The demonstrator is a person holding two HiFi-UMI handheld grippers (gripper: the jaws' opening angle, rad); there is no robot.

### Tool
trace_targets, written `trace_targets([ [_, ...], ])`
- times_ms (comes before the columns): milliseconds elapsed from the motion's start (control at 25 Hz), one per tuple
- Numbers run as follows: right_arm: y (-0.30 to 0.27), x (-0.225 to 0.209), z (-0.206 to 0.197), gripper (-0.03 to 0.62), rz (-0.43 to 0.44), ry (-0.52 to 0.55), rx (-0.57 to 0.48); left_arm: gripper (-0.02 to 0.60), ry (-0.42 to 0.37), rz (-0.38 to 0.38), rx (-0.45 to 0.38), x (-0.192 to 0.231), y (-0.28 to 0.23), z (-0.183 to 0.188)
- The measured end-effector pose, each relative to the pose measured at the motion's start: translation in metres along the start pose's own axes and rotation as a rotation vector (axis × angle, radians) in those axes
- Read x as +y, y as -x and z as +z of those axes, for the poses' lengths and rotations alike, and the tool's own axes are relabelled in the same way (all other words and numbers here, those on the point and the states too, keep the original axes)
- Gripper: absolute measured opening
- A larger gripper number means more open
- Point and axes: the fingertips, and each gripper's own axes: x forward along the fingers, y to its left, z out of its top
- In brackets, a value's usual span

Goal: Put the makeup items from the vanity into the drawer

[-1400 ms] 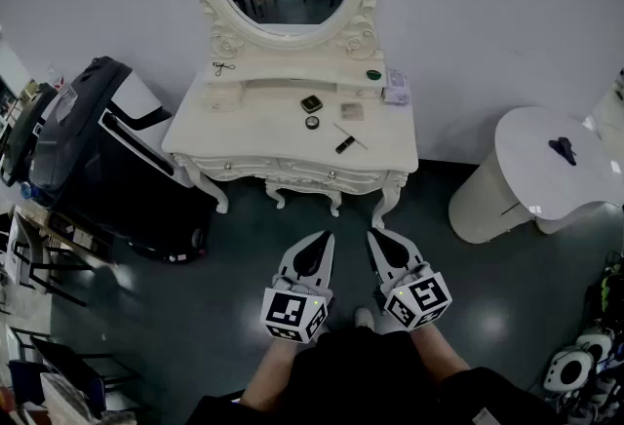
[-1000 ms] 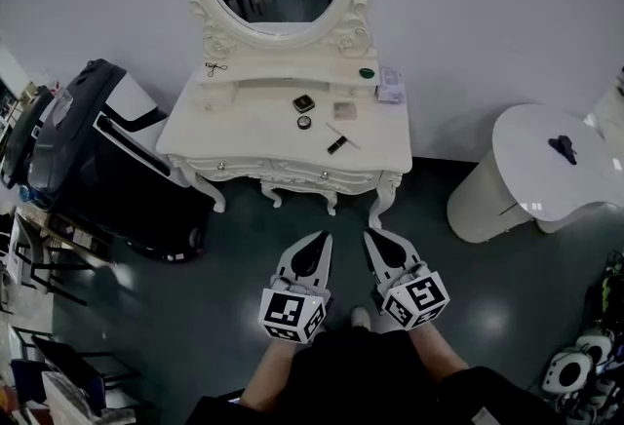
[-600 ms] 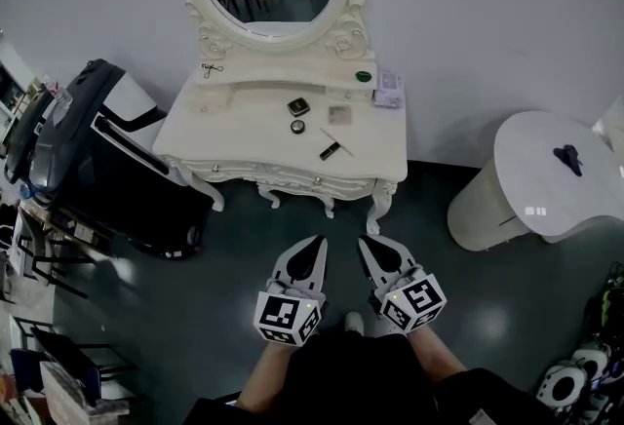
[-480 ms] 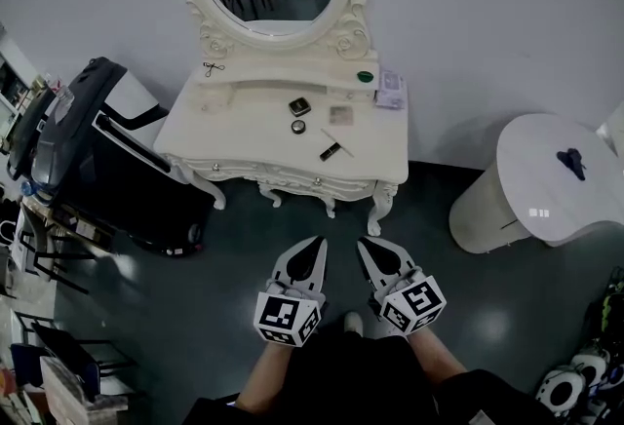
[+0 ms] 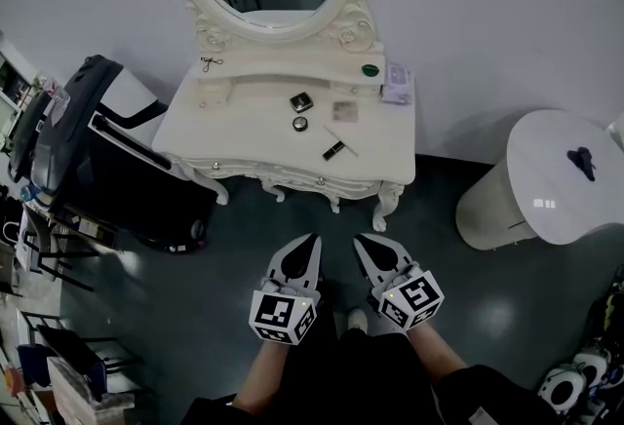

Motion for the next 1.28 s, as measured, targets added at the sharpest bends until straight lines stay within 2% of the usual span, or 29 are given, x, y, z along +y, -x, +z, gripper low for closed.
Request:
trace_targets([
  [560,-0.127,-0.036,0.008,0.023,-0.095,0.034,0.063,0.014,0.019,-0.078,0.016,0.121,-0.074,0.024],
  [760,-0.162,-0.042,0.008,0.023,-0.124,0.085,0.105,0.014,0.013,-0.119,0.021,0.154,-0.093,0.033],
  [1040,-0.194,-0.065,0.011,0.023,-0.156,0.1,0.147,0.014,0.042,-0.149,0.037,0.182,-0.12,0.033],
  [1280,-0.214,-0.094,0.006,0.023,-0.129,0.158,0.216,0.014,0.076,-0.131,0.059,0.191,-0.146,0.025],
])
